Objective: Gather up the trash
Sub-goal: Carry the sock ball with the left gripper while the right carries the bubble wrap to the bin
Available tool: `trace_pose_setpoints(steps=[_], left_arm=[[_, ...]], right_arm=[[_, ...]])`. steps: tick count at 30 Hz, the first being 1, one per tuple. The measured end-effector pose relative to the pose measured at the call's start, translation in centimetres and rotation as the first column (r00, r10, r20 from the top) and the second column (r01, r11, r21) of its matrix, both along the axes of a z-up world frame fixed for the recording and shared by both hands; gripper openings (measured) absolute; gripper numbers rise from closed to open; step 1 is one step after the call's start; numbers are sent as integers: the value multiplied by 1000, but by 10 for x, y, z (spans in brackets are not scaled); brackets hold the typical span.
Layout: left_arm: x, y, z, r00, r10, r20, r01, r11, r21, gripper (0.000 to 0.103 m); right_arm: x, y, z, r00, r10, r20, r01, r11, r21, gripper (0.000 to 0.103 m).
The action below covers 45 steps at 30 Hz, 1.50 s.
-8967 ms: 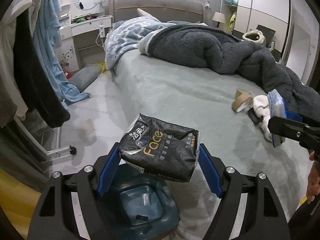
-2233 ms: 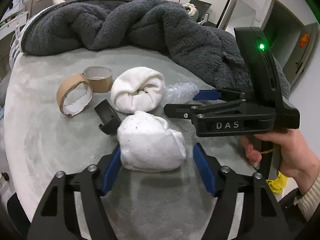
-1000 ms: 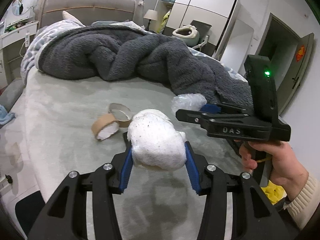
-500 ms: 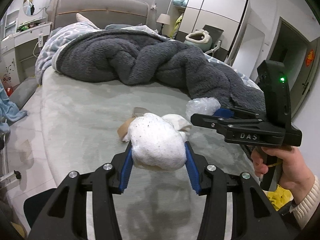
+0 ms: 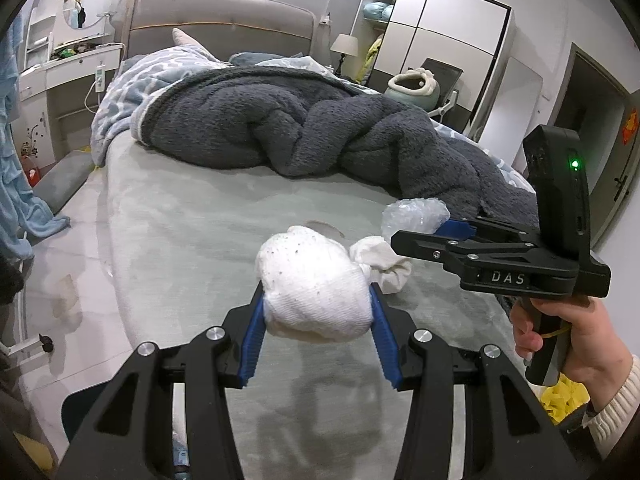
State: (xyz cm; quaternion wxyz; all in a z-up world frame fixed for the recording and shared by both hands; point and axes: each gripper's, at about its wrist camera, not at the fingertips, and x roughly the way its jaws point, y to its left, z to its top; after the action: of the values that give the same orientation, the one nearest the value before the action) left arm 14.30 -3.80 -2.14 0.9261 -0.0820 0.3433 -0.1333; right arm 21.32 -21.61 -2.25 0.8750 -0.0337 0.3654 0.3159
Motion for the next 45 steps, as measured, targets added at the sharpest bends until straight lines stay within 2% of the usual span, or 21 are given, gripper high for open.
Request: trace_pose_setpoints(steps=[22,32,45], left_arm=[[-12,44,5,997,72,3,-72,997,17,51],[-21,81,-6,987,154,-42,-154,988,20,51],[-35,131,-26,950,259,-175,-255,966,45,51]], right_arm=[[-2,44,4,997,73,4,-73,997,-1,60],[-21,78,21,990,139,28,-139,990,11,60],[-40,130,18,968,249,23,-249,968,6,60]])
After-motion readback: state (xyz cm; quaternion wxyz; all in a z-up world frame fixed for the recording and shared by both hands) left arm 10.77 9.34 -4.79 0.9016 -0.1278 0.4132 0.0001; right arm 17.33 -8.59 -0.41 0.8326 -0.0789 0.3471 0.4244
